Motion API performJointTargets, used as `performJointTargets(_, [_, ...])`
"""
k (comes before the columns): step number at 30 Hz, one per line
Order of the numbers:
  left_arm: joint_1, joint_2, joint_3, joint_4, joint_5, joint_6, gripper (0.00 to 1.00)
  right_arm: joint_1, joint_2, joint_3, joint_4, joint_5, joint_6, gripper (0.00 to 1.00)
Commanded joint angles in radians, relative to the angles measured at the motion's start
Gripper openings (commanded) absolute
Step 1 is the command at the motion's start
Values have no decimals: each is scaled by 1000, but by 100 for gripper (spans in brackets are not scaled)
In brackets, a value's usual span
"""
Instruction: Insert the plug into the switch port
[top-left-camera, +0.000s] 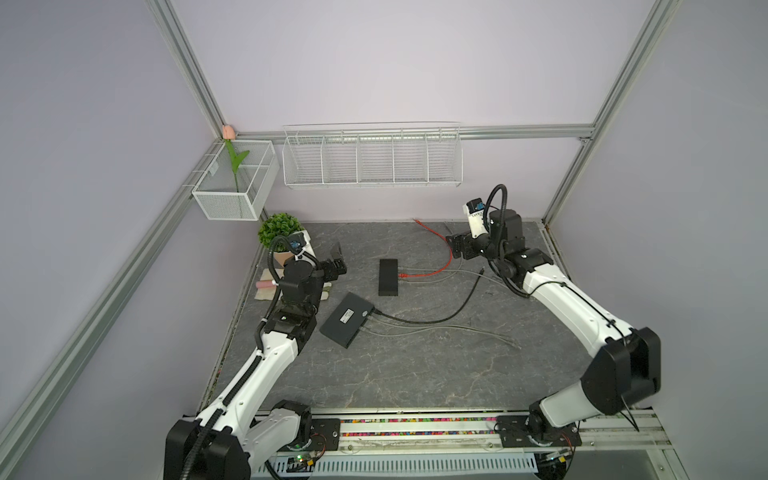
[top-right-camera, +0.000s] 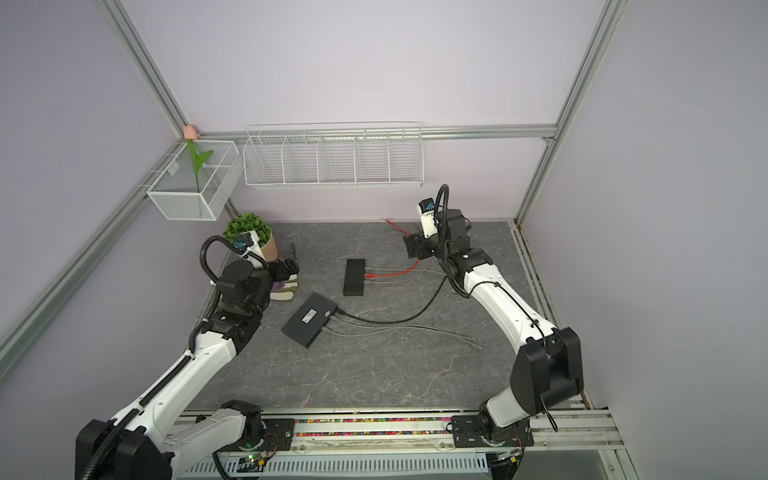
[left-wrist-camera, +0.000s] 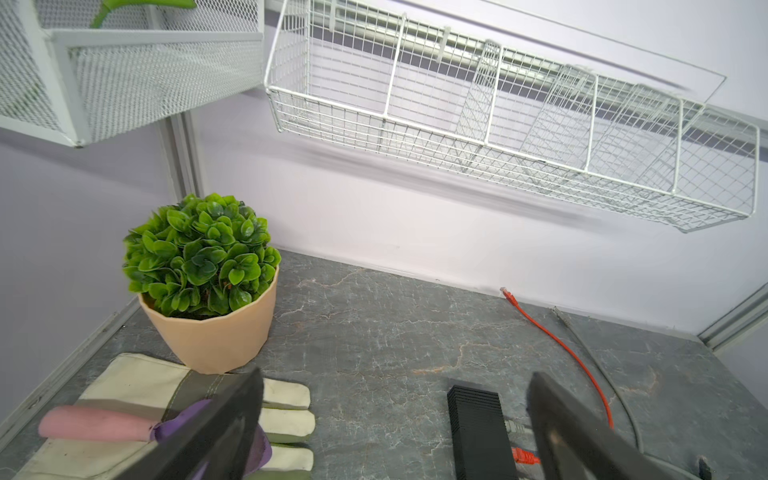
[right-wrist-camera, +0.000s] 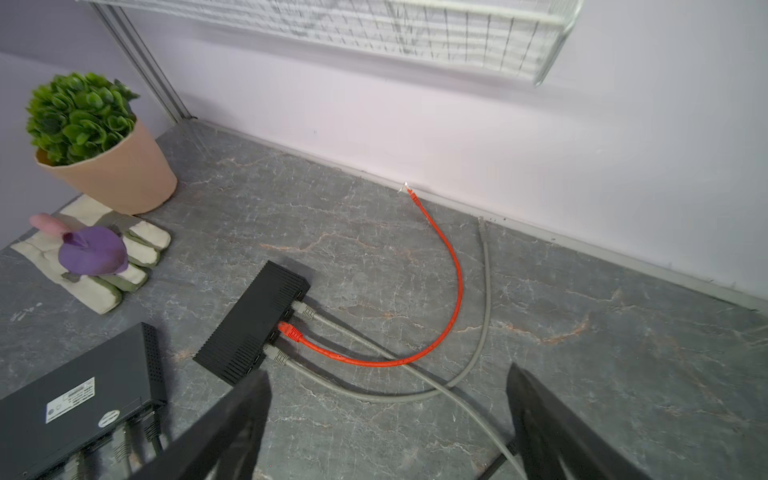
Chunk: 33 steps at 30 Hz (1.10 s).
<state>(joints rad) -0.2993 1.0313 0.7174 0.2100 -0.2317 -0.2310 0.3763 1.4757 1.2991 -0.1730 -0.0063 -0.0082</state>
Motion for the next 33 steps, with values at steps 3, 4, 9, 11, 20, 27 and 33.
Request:
performJointTargets(3, [3, -36, -54, 25, -23, 20, 100, -1, -113, -104, 83, 51, -8, 93])
performJointTargets(4, [3, -38, -59, 19, -25, 23, 100, -2, -129, -124, 89, 63, -5, 93])
performJointTargets(9, [3, -78, -105, -6, -37, 40, 100, -1, -189, -203, 103, 92, -4, 96])
performJointTargets(11, [4, -106, -131, -3, -37, 47, 100, -1, -218, -240, 113, 101, -9, 99])
performJointTargets(20, [3, -193, -196, -40, -68, 69, 100, -1, -357, -437, 136, 242, 16, 96])
performJointTargets(27, [-1, -216, -228, -48, -67, 73, 100, 0, -453, -573, 145, 334, 37, 96])
performJointTargets(33, [-12, -250, -257, -49, -73, 69, 100, 0, -561, -650, 131, 379, 35, 96])
